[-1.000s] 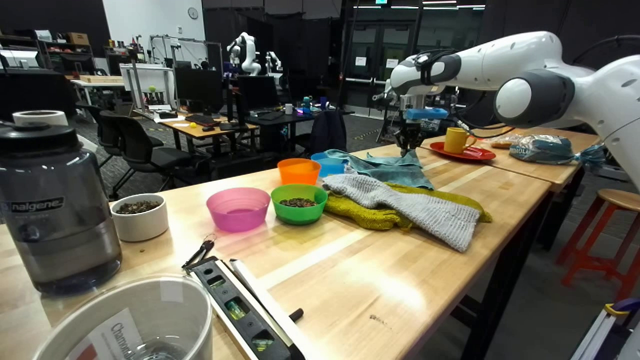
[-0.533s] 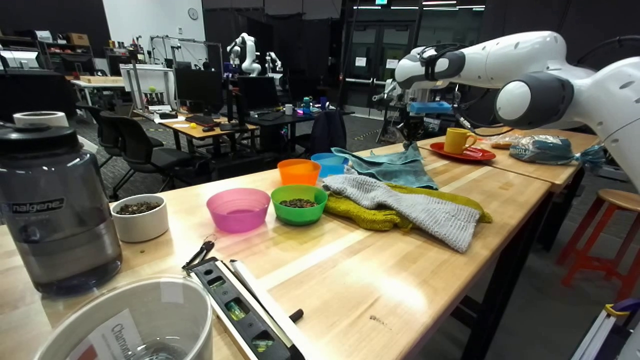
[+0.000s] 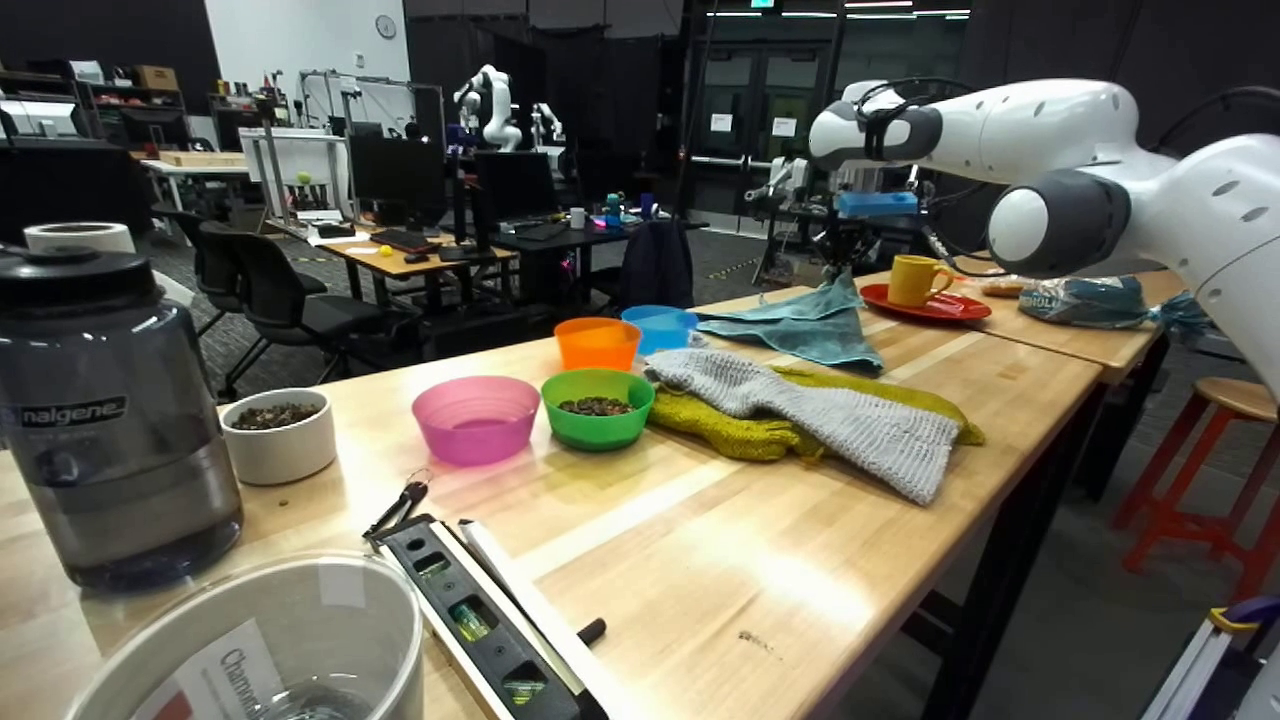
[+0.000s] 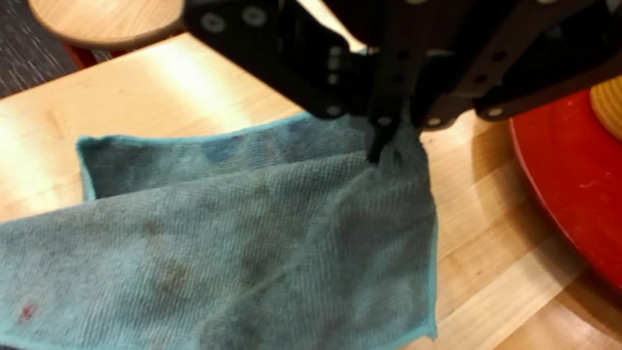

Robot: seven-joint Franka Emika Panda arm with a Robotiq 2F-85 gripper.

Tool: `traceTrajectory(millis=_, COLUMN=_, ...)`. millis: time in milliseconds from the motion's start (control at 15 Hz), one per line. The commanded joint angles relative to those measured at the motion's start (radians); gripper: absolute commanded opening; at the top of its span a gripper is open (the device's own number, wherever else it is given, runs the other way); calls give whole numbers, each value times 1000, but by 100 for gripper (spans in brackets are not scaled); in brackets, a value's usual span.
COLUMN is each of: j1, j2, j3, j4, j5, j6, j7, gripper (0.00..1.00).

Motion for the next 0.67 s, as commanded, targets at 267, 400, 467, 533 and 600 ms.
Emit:
traceTrajectory(millis=267, j1=13, j2=11, j3=0, j4=67, j5=2, j6=-74, j7=11, gripper=1)
traceTrajectory(millis=400, j1=27, j2=-2, j3=5, j4=57, j5=4, j6=-121, j7=18, gripper=1)
traceTrajectory(millis=467, j1=33, j2=-6, j3=9, j4=55, j5=7, j6=-140, j7=18, gripper=1)
traceTrajectory(millis=533, j1=43, j2=-11, j3=11, j4=51, j5=9, j6=-155, j7=23, gripper=1)
traceTrajectory(millis=600, j1=52, j2=-16, j3=13, j4=49, j5=12, j6=-168, j7=31, gripper=1)
